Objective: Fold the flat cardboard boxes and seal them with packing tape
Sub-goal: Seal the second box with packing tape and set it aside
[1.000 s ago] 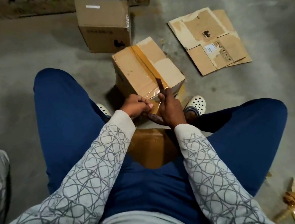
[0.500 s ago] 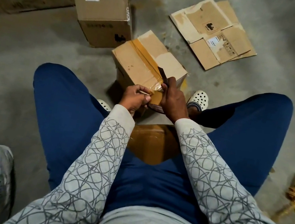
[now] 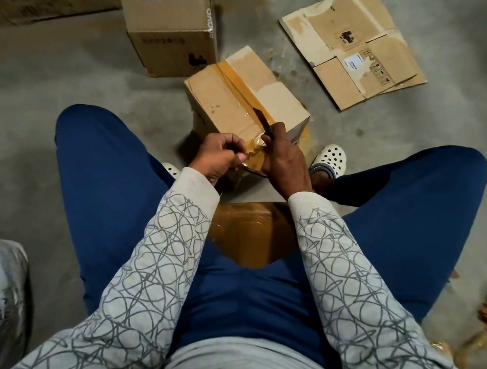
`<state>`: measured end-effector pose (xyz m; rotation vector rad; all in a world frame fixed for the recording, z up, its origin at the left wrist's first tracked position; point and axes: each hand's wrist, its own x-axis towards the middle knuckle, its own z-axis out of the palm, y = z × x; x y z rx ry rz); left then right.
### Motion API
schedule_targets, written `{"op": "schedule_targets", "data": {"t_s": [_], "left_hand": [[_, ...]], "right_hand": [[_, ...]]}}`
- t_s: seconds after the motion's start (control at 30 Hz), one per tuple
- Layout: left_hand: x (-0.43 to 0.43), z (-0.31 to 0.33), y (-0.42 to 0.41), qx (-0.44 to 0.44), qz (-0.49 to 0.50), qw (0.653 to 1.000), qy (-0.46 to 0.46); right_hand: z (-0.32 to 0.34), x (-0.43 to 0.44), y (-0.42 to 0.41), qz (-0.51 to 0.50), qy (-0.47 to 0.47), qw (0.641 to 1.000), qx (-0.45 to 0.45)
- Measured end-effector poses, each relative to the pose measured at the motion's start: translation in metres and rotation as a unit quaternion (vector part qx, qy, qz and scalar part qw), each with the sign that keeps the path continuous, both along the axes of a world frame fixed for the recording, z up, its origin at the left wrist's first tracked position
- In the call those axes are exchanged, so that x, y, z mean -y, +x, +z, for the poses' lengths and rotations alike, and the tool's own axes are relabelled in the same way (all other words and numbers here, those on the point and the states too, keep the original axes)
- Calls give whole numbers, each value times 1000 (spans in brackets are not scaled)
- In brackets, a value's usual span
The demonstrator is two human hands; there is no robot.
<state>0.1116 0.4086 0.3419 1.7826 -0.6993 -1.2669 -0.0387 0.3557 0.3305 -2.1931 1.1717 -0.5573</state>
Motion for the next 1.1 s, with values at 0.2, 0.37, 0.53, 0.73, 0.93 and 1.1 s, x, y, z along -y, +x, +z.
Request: {"op": "schedule_targets", "data": {"t_s": [0.2,0.37,0.53,0.73,0.93,1.1], "left_hand": [[-1,2,-3,55,-8,998,-29],[-3,5,3,48,-6,998,-34],[-5,-1,6,106,-7,994,-30],[-6,6,6,42,3,997,-71],[-2,-4,3,129,171,976,-46],[-1,-3,11,-2,226,972,-65]], "right_hand": [[-6,1,3,-24,5,999,26],[-9,4,0,-72,33,995,67],[-7,6,-1,-79,9,994,75],[-6,7,-4,-94,16,992,77],[-5,7,-4,-96,2,991,89],[-4,11,-8,-114,1,989,93]]}}
